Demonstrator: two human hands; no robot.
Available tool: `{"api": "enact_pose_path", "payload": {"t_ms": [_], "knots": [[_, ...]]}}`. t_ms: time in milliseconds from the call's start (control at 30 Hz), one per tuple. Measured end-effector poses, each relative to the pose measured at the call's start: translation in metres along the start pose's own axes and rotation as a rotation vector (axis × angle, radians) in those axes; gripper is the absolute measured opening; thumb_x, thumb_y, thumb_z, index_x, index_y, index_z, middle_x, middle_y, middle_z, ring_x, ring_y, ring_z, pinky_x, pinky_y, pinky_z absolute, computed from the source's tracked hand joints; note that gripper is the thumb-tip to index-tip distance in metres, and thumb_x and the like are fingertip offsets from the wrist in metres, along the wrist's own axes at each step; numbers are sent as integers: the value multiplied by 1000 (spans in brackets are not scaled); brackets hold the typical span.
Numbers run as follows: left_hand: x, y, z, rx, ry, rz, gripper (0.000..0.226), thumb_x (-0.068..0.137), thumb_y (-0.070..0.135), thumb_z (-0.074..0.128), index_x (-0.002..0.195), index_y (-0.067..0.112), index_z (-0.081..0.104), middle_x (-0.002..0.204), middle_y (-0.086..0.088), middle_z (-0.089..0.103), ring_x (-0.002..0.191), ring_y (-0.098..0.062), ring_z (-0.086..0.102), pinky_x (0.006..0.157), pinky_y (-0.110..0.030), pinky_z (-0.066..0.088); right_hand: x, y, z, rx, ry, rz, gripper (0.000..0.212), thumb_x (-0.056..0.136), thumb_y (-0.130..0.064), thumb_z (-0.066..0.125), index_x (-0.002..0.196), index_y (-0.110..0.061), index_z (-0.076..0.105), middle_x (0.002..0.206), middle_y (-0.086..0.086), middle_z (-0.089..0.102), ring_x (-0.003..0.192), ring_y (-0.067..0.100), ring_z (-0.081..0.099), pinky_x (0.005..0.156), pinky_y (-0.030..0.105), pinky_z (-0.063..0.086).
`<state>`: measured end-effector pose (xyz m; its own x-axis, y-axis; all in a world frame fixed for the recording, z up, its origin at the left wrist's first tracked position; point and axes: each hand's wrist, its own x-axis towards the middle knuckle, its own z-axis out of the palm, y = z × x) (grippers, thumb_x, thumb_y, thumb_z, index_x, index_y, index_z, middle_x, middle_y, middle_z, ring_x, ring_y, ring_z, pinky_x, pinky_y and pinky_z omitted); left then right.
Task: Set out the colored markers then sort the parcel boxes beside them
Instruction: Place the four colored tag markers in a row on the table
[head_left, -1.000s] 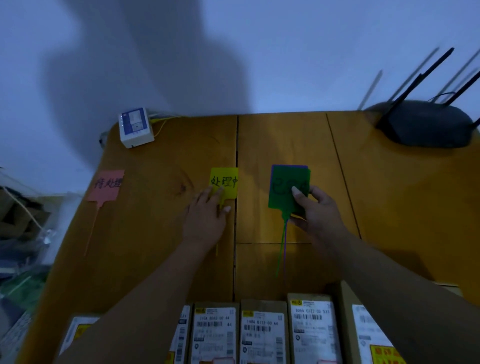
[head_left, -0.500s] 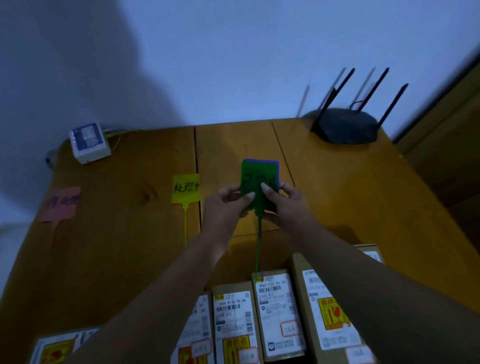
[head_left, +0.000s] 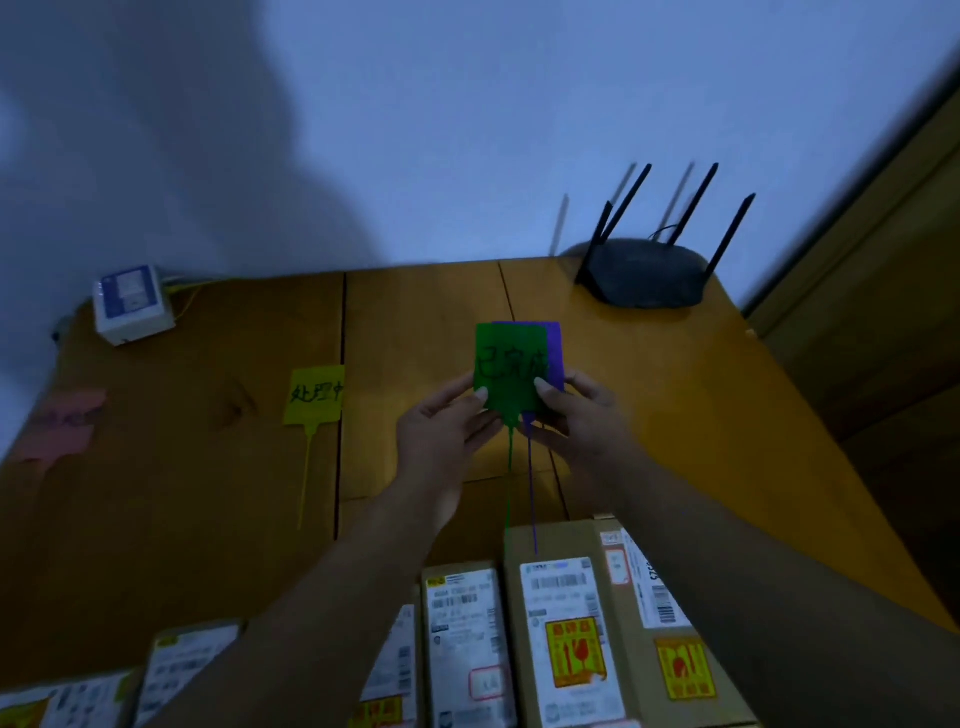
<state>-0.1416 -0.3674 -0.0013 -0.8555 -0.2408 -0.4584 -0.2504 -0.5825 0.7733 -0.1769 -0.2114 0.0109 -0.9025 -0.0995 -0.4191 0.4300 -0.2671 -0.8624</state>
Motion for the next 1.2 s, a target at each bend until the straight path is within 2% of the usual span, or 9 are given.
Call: {"api": "enact_pose_path", "payload": {"t_ms": [100, 200, 367, 600, 700, 800, 933, 1033, 1200], "knots": [[9, -18, 17, -84, 29, -56, 20, 92, -2, 69, 106, 9, 76, 92, -17, 81, 83, -29, 80, 67, -30, 63, 13, -3, -28, 35, 4, 5, 15, 100, -14, 67, 114, -13, 72, 92, 4, 81, 77, 16, 78, 63, 31, 63], [26, -34, 35, -120, 107, -84, 17, 93, -4, 66, 101, 8, 74, 88, -18, 81, 75, -25, 80, 61, -28, 63, 29, -9, -63, 50, 41, 12, 20, 100, -15, 68, 119, -12, 70, 99, 11, 79, 77, 18, 78, 63, 33, 64], [65, -63, 68, 104, 258, -186, 11, 97, 3, 67, 103, 12, 68, 100, -13, 74, 70, -12, 76, 53, -18, 60, 52, -15, -129, 40, 105, 25, 17, 101, -16, 65, 117, -14, 69, 108, 14, 73, 86, 24, 72, 61, 33, 63], [105, -96, 81, 215, 448, -176, 13, 90, -5, 73, 88, 6, 65, 106, -21, 72, 77, -22, 73, 78, -33, 64, 65, -9, -183, 45, 148, 56, 30, 101, -16, 66, 130, -9, 66, 118, 16, 73, 93, 28, 72, 59, 30, 62], [107, -103, 80, 656, 472, -37, 17, 89, 12, 79, 104, 8, 72, 110, -13, 75, 84, -22, 74, 82, -40, 64, 72, -7, -199, 37, 156, 80, 30, 101, -16, 67, 129, -8, 67, 115, 15, 74, 93, 28, 73, 60, 31, 62], [95, -103, 78, 1135, 395, 218, 41, 91, 33, 75, 129, 20, 66, 123, -5, 67, 100, -20, 68, 76, -31, 56, 76, -5, -206, 27, 155, 93, 28, 100, -15, 68, 127, -9, 69, 113, 13, 76, 90, 24, 75, 64, 35, 62], [82, -108, 80, 1678, 79, 335, 58, 100, 52, 55, 153, 29, 47, 155, -2, 43, 142, -23, 39, 113, -43, 41, 79, -5, -205, 19, 134, 97, 27, 100, -14, 68, 126, -9, 69, 111, 13, 77, 88, 23, 75, 61, 33, 63], [82, -105, 78, 1783, 29, 340, 55, 104, 48, 47, 156, 30, 42, 162, 0, 38, 149, -23, 30, 119, -48, 34, 82, -7, -202, 24, 114, 95, 25, 99, -13, 68, 124, -9, 69, 109, 14, 76, 86, 23, 74, 58, 32, 62], [79, -106, 80, 1775, 52, 352, 56, 103, 49, 48, 155, 31, 42, 162, 1, 37, 149, -23, 30, 117, -49, 37, 88, -13, -200, 16, 107, 91, 24, 99, -12, 69, 123, -8, 69, 107, 14, 77, 81, 21, 74, 57, 32, 62]]}}
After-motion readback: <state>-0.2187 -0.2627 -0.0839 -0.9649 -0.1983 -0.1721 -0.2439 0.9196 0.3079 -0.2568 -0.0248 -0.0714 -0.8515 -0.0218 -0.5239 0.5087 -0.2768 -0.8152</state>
